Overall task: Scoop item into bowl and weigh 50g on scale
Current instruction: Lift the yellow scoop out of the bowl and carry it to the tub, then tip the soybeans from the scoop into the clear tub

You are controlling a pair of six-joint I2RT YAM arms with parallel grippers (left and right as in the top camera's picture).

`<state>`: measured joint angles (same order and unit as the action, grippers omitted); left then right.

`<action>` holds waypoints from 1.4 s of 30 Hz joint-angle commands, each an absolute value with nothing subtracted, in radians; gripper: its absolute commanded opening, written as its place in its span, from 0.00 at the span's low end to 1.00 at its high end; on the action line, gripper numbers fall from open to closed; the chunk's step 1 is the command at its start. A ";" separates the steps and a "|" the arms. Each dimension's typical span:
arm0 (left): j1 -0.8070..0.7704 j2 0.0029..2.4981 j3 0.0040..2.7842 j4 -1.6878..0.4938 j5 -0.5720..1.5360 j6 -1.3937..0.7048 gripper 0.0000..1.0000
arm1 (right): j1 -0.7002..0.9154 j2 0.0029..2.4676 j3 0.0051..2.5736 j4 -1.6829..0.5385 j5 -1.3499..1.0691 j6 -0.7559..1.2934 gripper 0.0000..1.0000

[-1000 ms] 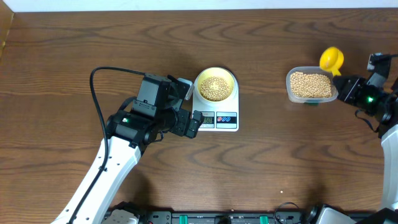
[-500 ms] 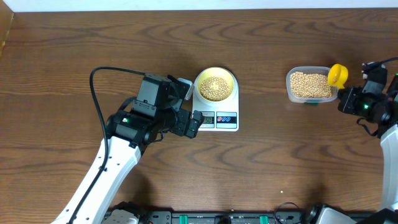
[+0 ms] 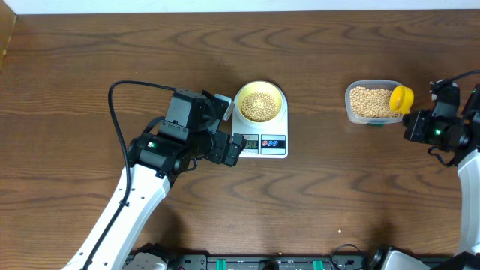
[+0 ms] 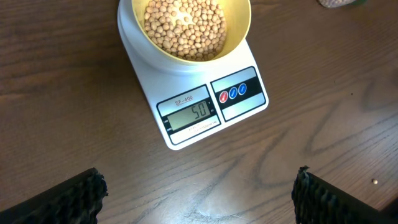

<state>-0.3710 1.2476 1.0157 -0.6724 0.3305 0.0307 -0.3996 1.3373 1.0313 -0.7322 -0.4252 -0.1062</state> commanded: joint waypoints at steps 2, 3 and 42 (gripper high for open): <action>-0.368 1.248 1.016 -0.672 0.323 0.045 0.98 | -0.395 1.322 1.035 -0.750 -0.428 -0.120 0.01; -0.368 1.248 1.016 -0.672 0.323 0.045 0.98 | -0.395 1.322 1.035 -0.752 -0.428 -0.120 0.01; -0.368 1.248 1.016 -0.672 0.323 0.045 0.98 | -0.377 1.322 1.035 -0.699 -0.314 -0.430 0.01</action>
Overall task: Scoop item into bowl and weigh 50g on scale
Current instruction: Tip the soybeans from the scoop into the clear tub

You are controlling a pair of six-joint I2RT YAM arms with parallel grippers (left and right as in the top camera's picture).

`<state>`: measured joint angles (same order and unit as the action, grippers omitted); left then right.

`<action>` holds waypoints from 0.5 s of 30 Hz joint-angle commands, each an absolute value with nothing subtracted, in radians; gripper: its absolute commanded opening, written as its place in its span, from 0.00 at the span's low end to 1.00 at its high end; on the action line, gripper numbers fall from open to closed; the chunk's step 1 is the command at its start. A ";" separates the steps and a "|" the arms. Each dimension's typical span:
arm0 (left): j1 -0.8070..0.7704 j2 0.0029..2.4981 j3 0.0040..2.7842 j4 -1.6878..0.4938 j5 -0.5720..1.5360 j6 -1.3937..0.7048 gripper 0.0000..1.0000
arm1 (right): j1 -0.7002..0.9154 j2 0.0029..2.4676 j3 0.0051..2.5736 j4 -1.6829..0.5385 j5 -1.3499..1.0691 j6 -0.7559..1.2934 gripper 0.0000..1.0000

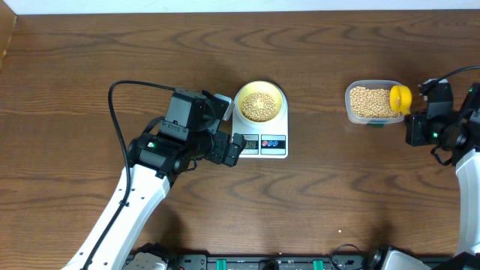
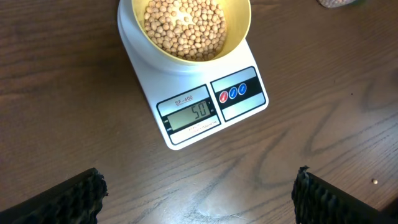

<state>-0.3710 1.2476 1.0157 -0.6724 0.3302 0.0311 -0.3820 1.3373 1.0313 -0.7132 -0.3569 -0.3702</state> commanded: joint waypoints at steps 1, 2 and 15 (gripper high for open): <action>-0.368 1.248 1.016 -0.672 0.323 0.045 0.98 | -0.377 1.322 1.035 -0.694 -0.312 -0.436 0.01; -0.368 1.248 1.016 -0.672 0.323 0.045 0.98 | -0.377 1.322 1.035 -0.690 -0.312 -0.436 0.01; -0.368 1.248 1.016 -0.672 0.323 0.045 0.98 | -0.245 1.322 1.035 -0.665 -0.161 -0.480 0.01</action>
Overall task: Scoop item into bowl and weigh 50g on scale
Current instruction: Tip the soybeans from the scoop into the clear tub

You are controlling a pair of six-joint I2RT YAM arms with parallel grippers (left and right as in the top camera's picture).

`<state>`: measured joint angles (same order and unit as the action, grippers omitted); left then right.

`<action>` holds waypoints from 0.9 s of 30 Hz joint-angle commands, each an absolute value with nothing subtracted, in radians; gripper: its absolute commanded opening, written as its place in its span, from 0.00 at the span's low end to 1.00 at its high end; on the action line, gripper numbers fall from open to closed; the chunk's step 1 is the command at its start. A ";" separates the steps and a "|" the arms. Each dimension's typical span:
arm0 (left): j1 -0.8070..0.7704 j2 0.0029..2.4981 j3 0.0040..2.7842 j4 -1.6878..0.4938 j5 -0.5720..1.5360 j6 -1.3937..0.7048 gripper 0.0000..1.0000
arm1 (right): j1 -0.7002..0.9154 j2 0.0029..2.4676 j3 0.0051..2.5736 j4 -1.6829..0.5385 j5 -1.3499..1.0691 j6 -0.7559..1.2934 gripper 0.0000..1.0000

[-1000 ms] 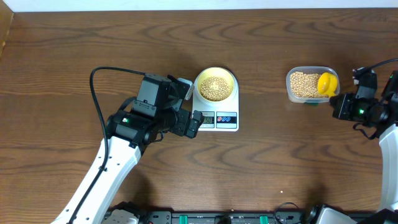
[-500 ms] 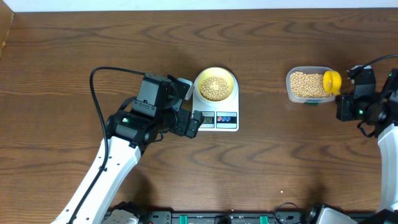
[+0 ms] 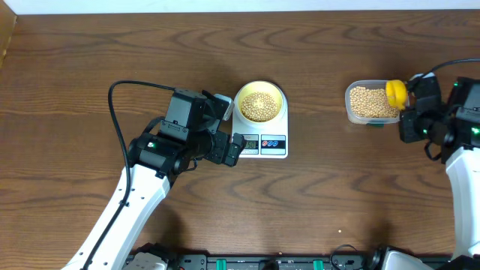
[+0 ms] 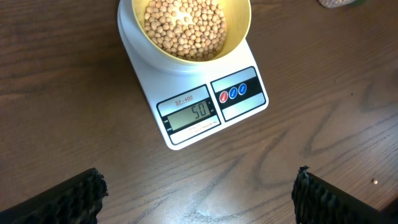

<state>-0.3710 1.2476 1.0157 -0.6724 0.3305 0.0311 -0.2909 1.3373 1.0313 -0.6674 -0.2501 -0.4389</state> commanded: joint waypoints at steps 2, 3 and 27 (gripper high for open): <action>-0.368 1.248 1.016 -0.672 0.323 0.045 0.98 | -0.219 1.322 1.035 -0.665 -0.095 -0.480 0.01; -0.368 1.248 1.016 -0.672 0.323 0.045 0.98 | -0.210 1.322 1.035 -0.665 -0.083 -0.480 0.01; -0.368 1.248 1.016 -0.672 0.323 0.045 0.98 | -0.202 1.322 1.035 -0.639 -0.197 0.012 0.01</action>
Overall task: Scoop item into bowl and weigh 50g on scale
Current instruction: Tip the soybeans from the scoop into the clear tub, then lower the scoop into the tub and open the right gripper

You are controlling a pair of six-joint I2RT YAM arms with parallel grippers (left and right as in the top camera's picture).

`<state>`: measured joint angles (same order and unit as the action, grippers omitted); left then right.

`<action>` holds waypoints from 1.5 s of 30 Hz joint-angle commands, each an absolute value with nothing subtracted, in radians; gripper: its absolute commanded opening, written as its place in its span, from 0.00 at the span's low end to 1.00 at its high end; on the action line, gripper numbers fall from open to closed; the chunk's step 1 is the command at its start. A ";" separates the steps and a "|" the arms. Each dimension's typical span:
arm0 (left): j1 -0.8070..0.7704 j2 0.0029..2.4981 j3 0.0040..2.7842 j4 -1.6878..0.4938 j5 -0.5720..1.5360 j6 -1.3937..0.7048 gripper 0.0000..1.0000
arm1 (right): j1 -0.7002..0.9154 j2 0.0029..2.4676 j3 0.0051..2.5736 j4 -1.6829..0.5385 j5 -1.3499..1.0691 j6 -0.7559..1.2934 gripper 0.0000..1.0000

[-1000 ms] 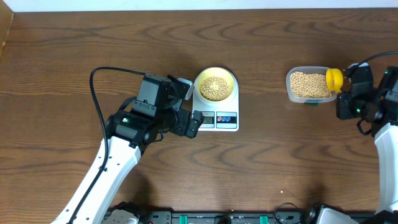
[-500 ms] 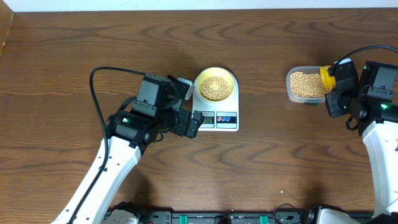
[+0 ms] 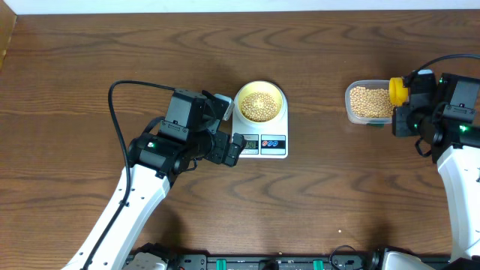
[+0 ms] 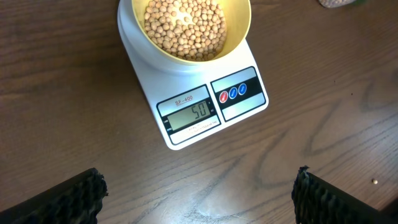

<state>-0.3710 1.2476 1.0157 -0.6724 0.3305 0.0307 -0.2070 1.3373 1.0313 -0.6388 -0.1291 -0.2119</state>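
Note:
A yellow bowl (image 3: 260, 103) full of beige beans sits on the white scale (image 3: 274, 143). In the left wrist view the scale's display (image 4: 191, 113) reads 50 below the bowl (image 4: 239, 34). My left gripper (image 4: 199, 199) is open, its fingers spread wide just in front of the scale (image 4: 245, 93) and holding nothing; overhead, the left gripper (image 3: 229, 129) sits at the scale's left side. My right gripper (image 3: 403, 103) is shut on a yellow scoop (image 3: 397, 91) at the right far corner of the clear bean container (image 3: 369, 103).
The brown wooden table (image 3: 337, 195) carries only the scale and the container. A black cable (image 3: 116, 112) loops over the left arm. The table's far edge runs along the top of the overhead view.
The right arm's wrist has shifted a little toward the far side and left. The scoop stays at the container's right far corner. The left arm and the scale reading are unchanged.
The scoop was first held by my right gripper just off the container's right edge. It then stood a little closer, then up at the container's right far corner, where it still is. The scale showed 50 throughout and the left arm stayed still.

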 commanded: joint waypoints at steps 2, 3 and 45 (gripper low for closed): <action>-0.368 1.248 1.016 -0.672 0.323 0.045 0.98 | -0.202 1.327 1.034 -0.640 -0.203 0.152 0.01; -0.368 1.248 1.016 -0.672 0.323 0.044 0.98 | -0.202 1.328 1.034 -0.640 -0.203 0.166 0.01; -0.368 1.248 1.016 -0.672 0.323 0.044 0.98 | -0.204 1.235 1.034 -0.605 -0.235 0.254 0.98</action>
<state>-0.3710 1.2476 1.0157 -0.6724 0.3302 0.0311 -0.2070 1.3174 1.0313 -0.6033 -0.2356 0.2516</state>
